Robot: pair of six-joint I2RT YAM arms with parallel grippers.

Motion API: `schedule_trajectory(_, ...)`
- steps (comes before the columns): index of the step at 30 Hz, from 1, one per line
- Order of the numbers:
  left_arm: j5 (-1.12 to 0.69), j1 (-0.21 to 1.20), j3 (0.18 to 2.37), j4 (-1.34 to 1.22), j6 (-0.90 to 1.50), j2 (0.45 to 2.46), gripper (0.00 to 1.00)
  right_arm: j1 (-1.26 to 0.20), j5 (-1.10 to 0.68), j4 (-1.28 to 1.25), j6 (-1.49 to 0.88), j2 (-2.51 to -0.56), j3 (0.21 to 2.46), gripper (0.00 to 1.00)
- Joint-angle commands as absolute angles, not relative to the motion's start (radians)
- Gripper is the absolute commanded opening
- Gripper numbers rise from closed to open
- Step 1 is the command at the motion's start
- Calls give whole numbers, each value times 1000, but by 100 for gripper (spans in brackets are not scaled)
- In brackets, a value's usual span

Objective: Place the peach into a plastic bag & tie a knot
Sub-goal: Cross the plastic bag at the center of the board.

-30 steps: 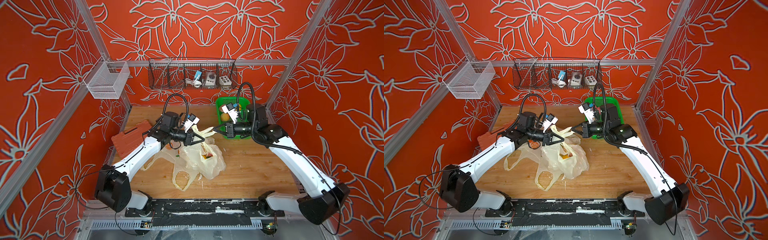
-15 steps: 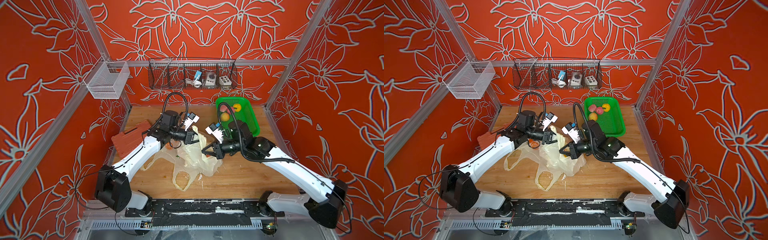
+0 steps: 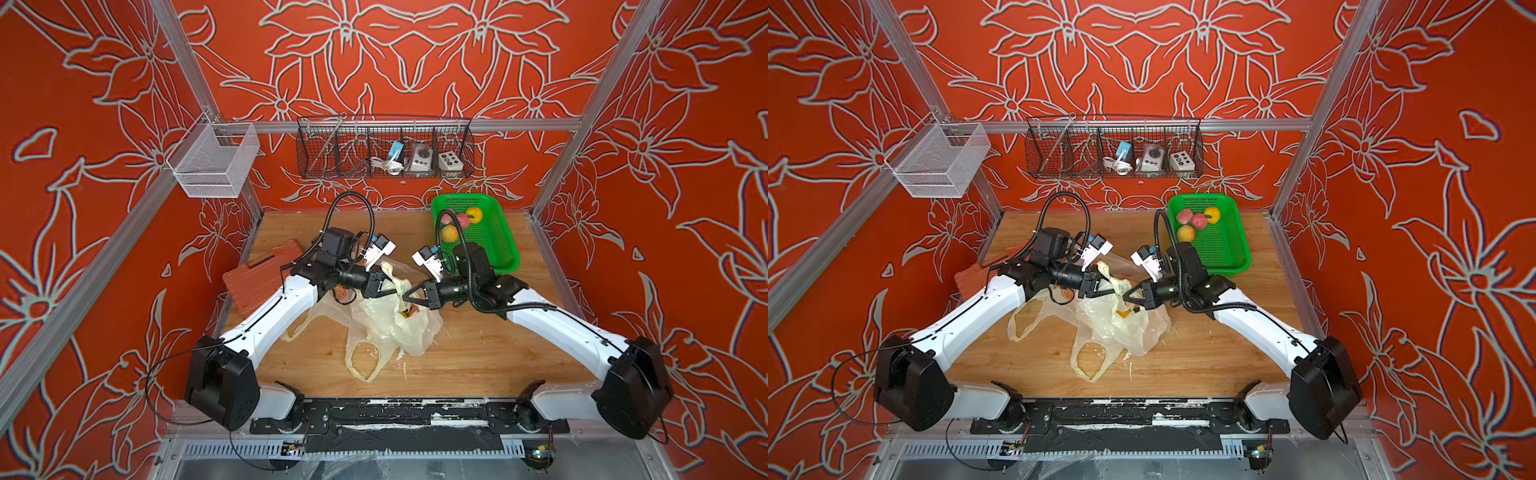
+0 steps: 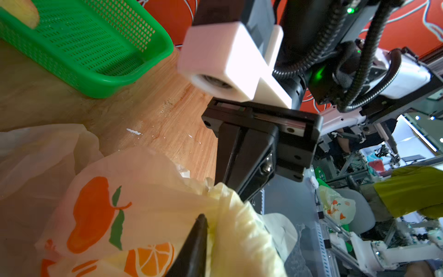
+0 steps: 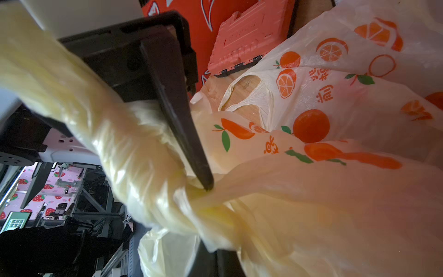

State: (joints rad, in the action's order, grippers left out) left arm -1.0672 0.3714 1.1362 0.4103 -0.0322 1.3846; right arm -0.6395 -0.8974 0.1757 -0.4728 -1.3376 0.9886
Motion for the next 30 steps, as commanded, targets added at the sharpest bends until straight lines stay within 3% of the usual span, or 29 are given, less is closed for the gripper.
schedule_trajectory(1, -1113, 368, 1186, 497, -110, 1392, 37, -635, -922, 164, -486, -1349, 988, 0)
schedule_trajectory(6, -1100, 368, 1194, 592, -182, 1387, 49, -628, -919, 165, -497, -1348, 986, 0)
schedule_trajectory(14, -1090, 357, 1238, 676, -224, 1404, 47, -617, -946, 161, -533, -1336, 992, 0)
schedule_trajectory(17, -1097, 356, 1244, 688, -234, 1407, 39, -616, -953, 165, -544, -1326, 994, 0)
schedule_trajectory(20, -1110, 356, 1258, 695, -238, 1418, 19, -612, -959, 186, -552, -1310, 1007, 0)
schedule_trajectory(24, -1101, 354, 1262, 656, -207, 1427, 4, -612, -1010, 171, -623, -1274, 1010, 0)
schedule_trajectory(30, -1114, 345, 1264, 583, -146, 1427, 0, -674, -1011, 45, -769, -1262, 956, 0)
